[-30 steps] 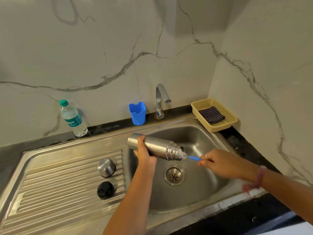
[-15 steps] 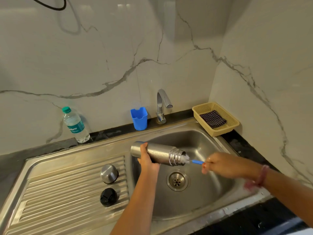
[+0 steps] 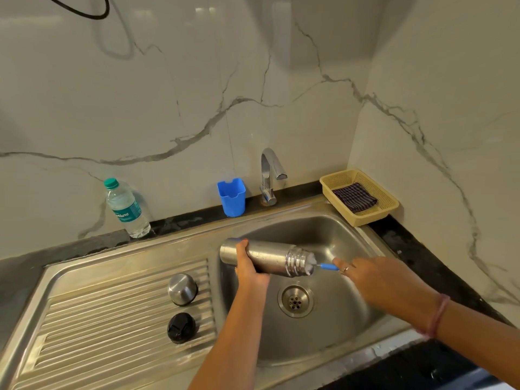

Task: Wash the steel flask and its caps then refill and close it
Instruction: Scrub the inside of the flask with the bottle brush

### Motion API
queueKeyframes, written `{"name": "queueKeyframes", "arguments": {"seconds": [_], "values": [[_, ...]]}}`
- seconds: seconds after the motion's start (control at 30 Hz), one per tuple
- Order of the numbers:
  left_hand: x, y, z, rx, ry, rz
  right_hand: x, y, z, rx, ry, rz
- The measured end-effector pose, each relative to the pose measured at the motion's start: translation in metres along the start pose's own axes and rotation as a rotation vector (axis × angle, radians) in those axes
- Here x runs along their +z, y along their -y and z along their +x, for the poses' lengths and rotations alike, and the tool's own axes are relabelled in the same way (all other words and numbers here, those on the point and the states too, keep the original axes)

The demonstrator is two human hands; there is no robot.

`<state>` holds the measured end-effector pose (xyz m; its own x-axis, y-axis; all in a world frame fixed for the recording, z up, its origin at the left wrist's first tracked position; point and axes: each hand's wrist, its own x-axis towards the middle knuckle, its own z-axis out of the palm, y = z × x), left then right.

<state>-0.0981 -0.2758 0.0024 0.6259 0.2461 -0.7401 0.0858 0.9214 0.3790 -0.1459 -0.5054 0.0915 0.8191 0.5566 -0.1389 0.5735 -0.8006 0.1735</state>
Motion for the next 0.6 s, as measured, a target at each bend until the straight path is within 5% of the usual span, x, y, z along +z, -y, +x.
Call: {"name": "queueKeyframes", "arguments": {"seconds": [0.1, 0.17, 0.33, 0.4, 0.43, 0.6], "values": [[0.002, 0.003, -0.004, -0.033, 0.005, -0.036, 0.01, -0.019, 0.001, -0.075, -0.192, -0.166], [0.005, 0.008, -0.007, -0.041, 0.031, -0.034, 0.01, -0.012, 0.006, -0.032, -0.065, -0.058], [0.007, 0.01, -0.003, -0.01, 0.081, 0.029, 0.014, -0.005, 0.02, 0.448, 0.498, 1.294], [0.005, 0.01, 0.001, -0.018, 0.101, 0.007, 0.001, -0.013, 0.017, 0.532, 0.592, 1.593], [0.004, 0.009, 0.001, -0.033, 0.117, -0.004, 0.0, -0.014, 0.015, 0.514, 0.568, 1.498], [0.007, 0.006, -0.005, -0.128, 0.183, 0.016, 0.025, 0.003, 0.005, 0.197, 0.068, 0.178]]}}
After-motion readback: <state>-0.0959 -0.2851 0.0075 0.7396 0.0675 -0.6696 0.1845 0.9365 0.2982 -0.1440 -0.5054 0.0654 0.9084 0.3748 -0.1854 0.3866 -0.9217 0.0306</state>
